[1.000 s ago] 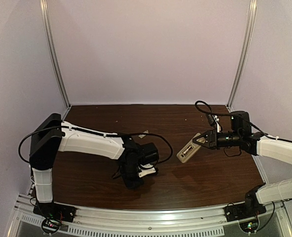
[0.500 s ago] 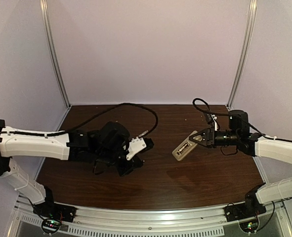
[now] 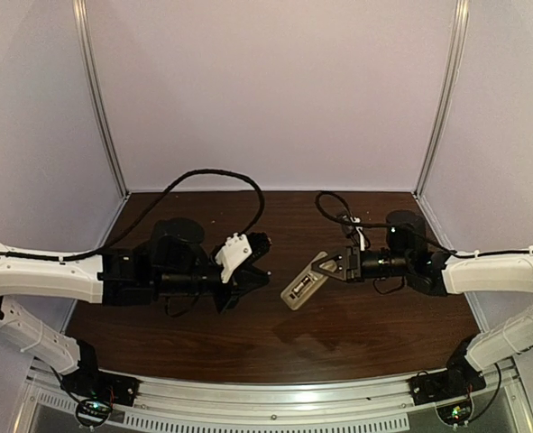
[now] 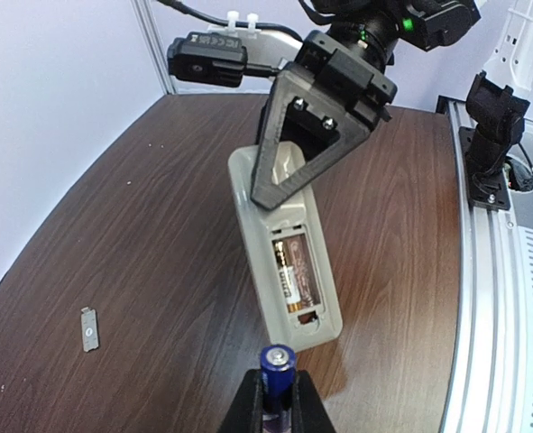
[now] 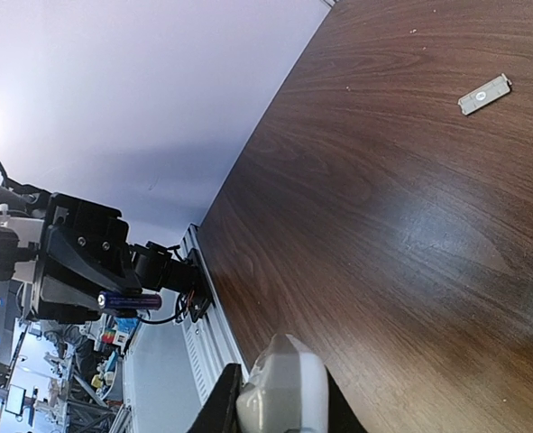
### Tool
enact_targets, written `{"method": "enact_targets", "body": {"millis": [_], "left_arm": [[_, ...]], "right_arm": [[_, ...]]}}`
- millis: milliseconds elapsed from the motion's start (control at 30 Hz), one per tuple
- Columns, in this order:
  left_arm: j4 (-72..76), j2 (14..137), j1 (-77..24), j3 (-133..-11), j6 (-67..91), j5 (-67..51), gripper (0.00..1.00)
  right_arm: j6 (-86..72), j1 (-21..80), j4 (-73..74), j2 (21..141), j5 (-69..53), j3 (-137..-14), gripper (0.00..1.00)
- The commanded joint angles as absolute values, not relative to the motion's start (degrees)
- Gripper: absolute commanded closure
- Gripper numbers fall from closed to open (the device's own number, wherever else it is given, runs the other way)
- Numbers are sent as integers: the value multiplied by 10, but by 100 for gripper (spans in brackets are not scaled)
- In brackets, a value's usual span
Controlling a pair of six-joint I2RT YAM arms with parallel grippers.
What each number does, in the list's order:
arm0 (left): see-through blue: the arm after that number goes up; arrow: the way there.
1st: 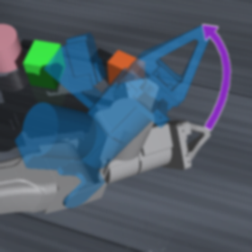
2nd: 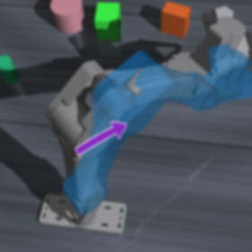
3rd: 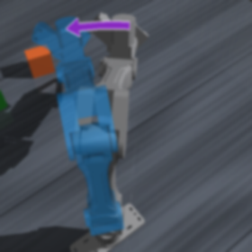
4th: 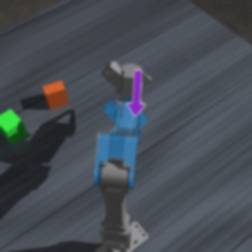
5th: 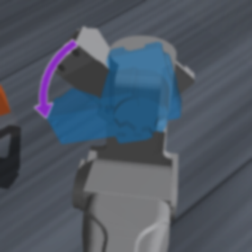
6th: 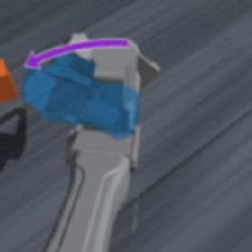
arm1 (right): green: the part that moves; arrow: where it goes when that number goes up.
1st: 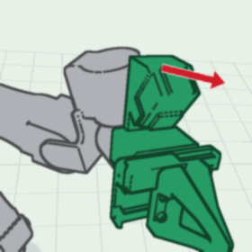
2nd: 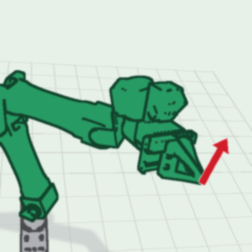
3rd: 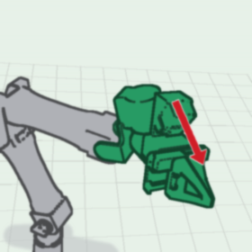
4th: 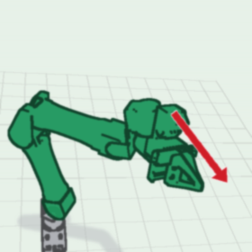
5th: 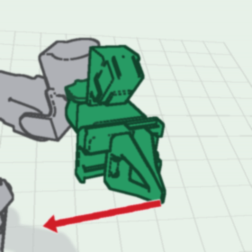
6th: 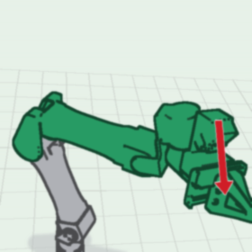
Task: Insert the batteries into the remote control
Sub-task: Place the battery in the battery compartment.
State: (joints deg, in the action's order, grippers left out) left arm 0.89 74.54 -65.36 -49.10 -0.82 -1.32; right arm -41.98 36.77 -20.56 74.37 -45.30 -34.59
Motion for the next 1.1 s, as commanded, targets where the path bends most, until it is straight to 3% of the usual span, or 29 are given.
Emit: {"method": "enact_targets", "body": {"millis": [0,400,867,1067], "left_arm": [[47,773,-660,-519,-9,-10,100],[72,842,-669,-559,31,18,100],[65,893,-669,-583,40,34,100],[59,899,-670,-584,46,34,95]], "right_arm": [[-450,386,-262,760,-411,-354,100],[-527,419,-356,808,-401,-347,100],[-541,428,-369,817,-409,-353,100],[-554,428,-387,822,-416,-350,100]]}}
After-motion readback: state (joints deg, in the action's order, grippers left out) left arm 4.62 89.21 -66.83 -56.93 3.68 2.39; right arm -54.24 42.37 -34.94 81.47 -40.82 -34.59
